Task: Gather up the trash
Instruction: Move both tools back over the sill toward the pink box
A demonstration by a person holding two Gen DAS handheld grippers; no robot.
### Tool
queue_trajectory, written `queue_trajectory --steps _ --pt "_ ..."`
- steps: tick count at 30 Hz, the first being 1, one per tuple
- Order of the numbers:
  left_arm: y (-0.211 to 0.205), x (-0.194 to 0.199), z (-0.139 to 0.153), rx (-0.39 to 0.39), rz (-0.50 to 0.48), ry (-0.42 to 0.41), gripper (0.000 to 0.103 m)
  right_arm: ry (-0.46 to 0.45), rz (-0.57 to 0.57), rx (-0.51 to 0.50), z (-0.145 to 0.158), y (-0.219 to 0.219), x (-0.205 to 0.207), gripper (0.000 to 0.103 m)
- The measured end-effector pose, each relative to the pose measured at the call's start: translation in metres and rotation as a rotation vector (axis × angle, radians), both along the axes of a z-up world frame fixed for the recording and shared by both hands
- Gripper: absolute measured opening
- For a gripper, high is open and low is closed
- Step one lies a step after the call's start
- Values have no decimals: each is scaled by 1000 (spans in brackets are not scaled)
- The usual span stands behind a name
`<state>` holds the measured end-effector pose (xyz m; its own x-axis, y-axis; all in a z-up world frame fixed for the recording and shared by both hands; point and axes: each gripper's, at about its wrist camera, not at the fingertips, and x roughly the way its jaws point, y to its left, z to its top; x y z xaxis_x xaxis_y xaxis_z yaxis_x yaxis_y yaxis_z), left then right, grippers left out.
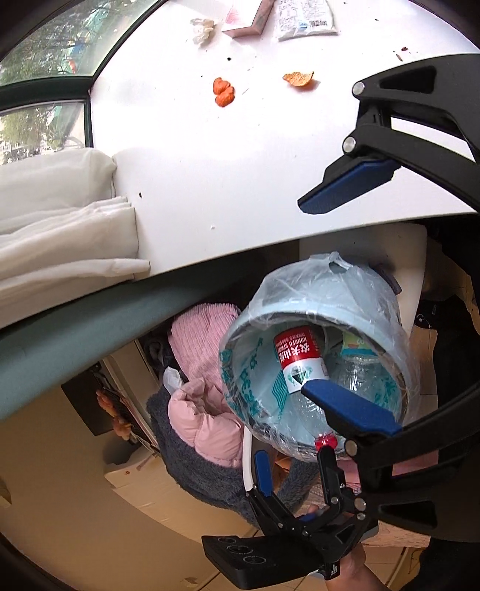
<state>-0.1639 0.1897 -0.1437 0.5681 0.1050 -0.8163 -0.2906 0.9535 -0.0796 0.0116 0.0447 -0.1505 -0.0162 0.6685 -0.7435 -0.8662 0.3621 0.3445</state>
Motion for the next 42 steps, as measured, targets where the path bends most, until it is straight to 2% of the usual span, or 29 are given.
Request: queue_trajectory --steps 10,20,31,34,38,42 --pt "-30 70 20 11 -155 -48 97 -20 -168 9 6 -61 50 88" --pt "-84 162 16 23 -347 -28 97 -40 -266 -7 4 -130 110 88" --pt "-132 288 12 77 -480 -8 97 -186 -135 -82 11 -172 221 88" --pt "-144 321 9 102 -525 -3 97 -200 -33 -117 6 -173 253 88" --pt "-157 364 1 130 -576 13 97 -324 109 -207 -8 -167 283 88" --pt "-164 401 -12 153 -615 34 97 -354 181 -234 -22 -161 308 88"
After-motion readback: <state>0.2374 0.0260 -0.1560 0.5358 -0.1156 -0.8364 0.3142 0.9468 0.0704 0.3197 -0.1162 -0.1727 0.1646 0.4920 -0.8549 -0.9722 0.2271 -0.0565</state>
